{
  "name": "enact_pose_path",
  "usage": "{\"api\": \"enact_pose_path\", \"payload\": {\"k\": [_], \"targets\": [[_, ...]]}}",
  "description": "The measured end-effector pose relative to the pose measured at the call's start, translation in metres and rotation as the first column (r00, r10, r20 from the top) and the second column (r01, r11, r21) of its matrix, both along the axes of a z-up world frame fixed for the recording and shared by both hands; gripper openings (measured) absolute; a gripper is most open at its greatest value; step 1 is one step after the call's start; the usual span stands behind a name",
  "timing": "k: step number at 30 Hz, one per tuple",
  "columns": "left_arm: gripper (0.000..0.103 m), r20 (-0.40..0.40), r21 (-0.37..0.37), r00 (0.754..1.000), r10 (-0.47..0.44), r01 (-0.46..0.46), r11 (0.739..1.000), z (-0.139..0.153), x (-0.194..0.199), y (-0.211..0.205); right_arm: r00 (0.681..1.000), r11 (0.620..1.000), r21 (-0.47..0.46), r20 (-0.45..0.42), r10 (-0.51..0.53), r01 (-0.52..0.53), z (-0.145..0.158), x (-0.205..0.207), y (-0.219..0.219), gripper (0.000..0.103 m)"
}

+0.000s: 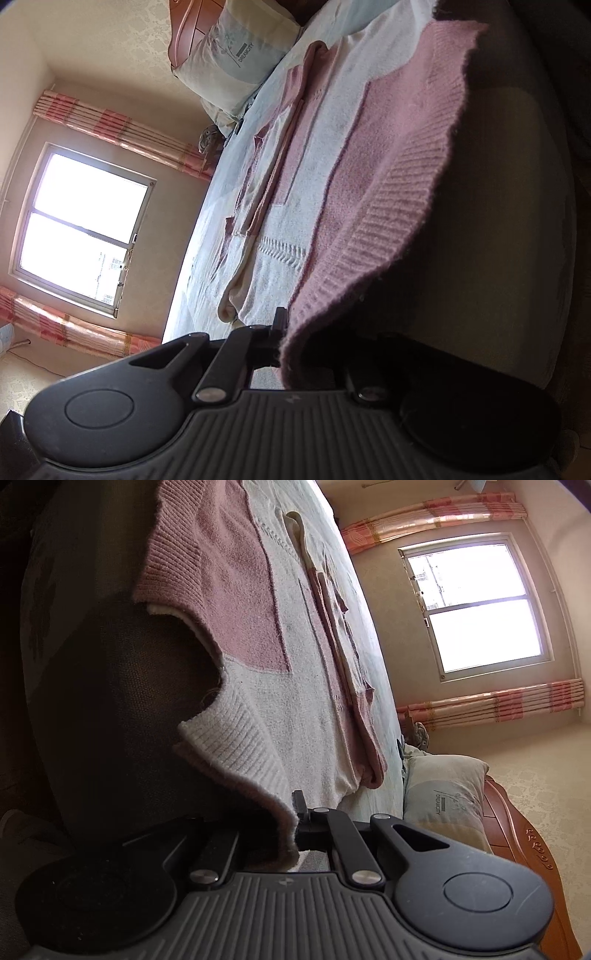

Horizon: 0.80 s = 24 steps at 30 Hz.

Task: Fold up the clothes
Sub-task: 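Lift the hem with both grippers and fold it over toward the collar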

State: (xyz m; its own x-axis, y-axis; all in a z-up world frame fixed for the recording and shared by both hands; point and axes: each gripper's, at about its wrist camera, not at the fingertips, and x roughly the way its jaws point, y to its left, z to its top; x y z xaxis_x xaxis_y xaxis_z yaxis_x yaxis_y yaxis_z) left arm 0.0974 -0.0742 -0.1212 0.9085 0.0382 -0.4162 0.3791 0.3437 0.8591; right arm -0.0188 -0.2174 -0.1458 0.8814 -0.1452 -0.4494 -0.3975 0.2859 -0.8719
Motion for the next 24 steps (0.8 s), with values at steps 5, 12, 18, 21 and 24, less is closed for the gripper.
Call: {"api": "enact_pose_path", "payload": {"k": [5, 12, 18, 21, 24], "targets": [[0.006, -0.004, -0.085, 0.999, 0.033, -0.033, 0.996, 0.026, 0.023, 0.004, 0.999, 1.000, 0.025, 0.034, -0.012, 0.011, 0.019, 0.020, -0.005, 0.008], [0.006, -0.009, -0.166, 0.998, 0.068, -0.068, 0.984, 0.049, 0.077, 0.013, 0.996, 0.998, 0.059, 0.081, -0.041, 0.036, 0.043, 0.064, -0.013, 0.008], [0.006, -0.017, -0.224, 0.995, 0.093, -0.095, 0.970, 0.066, 0.127, 0.022, 0.991, 0.994, 0.085, 0.110, -0.073, 0.064, 0.058, 0.113, -0.020, 0.008], [0.006, -0.025, -0.240, 0.995, 0.099, -0.103, 0.965, 0.067, 0.150, 0.025, 0.990, 0.994, 0.088, 0.118, -0.080, 0.070, 0.061, 0.140, -0.024, 0.008], [0.006, -0.026, -0.246, 0.993, 0.111, -0.114, 0.962, 0.068, 0.166, 0.028, 0.988, 0.993, 0.091, 0.126, -0.088, 0.077, 0.065, 0.173, -0.030, 0.008]]}}
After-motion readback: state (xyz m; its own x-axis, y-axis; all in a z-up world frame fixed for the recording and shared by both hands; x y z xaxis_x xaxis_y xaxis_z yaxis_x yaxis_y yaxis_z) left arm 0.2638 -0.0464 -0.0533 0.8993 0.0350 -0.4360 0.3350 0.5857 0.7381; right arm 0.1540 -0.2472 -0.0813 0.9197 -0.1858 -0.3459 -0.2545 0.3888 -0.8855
